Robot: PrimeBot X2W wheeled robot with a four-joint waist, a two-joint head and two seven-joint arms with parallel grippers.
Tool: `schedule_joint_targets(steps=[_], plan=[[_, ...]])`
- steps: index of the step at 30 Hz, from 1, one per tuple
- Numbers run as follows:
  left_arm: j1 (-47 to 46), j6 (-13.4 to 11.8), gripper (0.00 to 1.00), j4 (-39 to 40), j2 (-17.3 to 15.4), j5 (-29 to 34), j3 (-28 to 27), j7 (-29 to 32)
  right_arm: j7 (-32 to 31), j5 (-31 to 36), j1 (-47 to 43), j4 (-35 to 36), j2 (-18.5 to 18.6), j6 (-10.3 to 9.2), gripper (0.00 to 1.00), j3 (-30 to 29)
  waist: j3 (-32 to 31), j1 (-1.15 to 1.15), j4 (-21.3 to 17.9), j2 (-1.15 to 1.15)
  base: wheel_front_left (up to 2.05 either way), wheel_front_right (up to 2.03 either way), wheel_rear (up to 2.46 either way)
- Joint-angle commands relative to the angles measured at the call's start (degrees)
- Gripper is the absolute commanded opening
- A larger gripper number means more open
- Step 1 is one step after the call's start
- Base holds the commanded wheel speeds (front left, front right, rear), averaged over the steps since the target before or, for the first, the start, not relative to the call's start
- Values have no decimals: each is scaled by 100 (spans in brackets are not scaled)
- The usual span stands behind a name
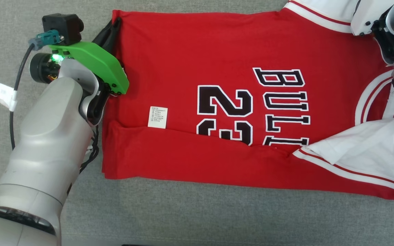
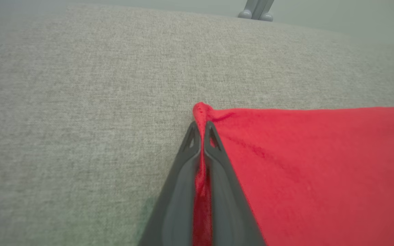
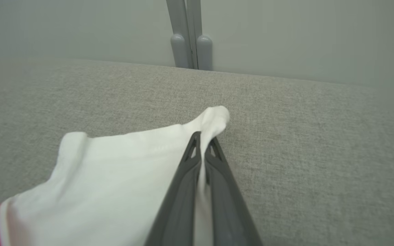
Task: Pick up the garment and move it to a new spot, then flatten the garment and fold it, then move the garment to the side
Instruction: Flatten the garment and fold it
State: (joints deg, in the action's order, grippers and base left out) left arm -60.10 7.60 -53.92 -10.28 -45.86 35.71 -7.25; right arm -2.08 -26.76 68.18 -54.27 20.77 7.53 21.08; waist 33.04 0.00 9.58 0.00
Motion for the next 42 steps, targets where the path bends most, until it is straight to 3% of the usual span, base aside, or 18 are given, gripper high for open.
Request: schedule_joint_targets(steps=[1, 11, 18, 23, 30, 31, 32, 33, 34, 42], plan=[[23, -20, 0, 4, -120, -29, 28, -139, 200, -62, 22, 86, 31, -10, 0, 47, -101, 0, -63, 0, 0, 0, 0], [421, -33, 0, 486, -594, 103, 28, -752, 1347, -567, -898, 1147, 441, -10, 0, 332, -698, 0, -321, 0, 0, 0, 0], [1537, -275, 0, 1407, -939, 164, -165, -796, 1609, -839, -2494, 2397, 687, -10, 0, 242, -1071, 0, -560, 0, 0, 0, 0], [2348, -515, 0, 1894, -1102, 1, -260, -784, 1637, -988, -3615, 3012, 551, -10, 0, 159, -1212, 0, -717, 0, 0, 0, 0], [3165, -799, 0, 2345, -1295, -187, -282, -622, 1681, -948, -4755, 3310, 242, -10, 0, -289, -1374, 0, -860, 0, 0, 0, 0], [3265, -838, 5, 2410, -1335, -195, -269, -591, 1685, -906, -4903, 3351, 182, -10, 4, -352, -1401, 0, -878, 0, 0, 0, 0], [3329, -880, 45, 2468, -1371, -187, -272, -587, 1689, -870, -5009, 3383, 139, -10, 27, -410, -1423, 0, -892, 0, 0, 0, 0], [3437, -929, 100, 2557, -1399, -187, -267, -586, 1690, -824, -5148, 3435, 70, -10, 92, -475, -1450, 0, -921, 0, 0, 0, 0], [3532, -967, 100, 2625, -1409, -191, -256, -580, 1692, -764, -5247, 3491, 30, -10, 100, -540, -1473, 0, -938, 0, 0, 0, 0], [4244, -1816, 100, 3783, -1638, 327, -684, -787, 1728, 241, -6104, 4668, -487, -9, 100, -1468, -1670, 0, -1047, 0, 0, 0, 0]])
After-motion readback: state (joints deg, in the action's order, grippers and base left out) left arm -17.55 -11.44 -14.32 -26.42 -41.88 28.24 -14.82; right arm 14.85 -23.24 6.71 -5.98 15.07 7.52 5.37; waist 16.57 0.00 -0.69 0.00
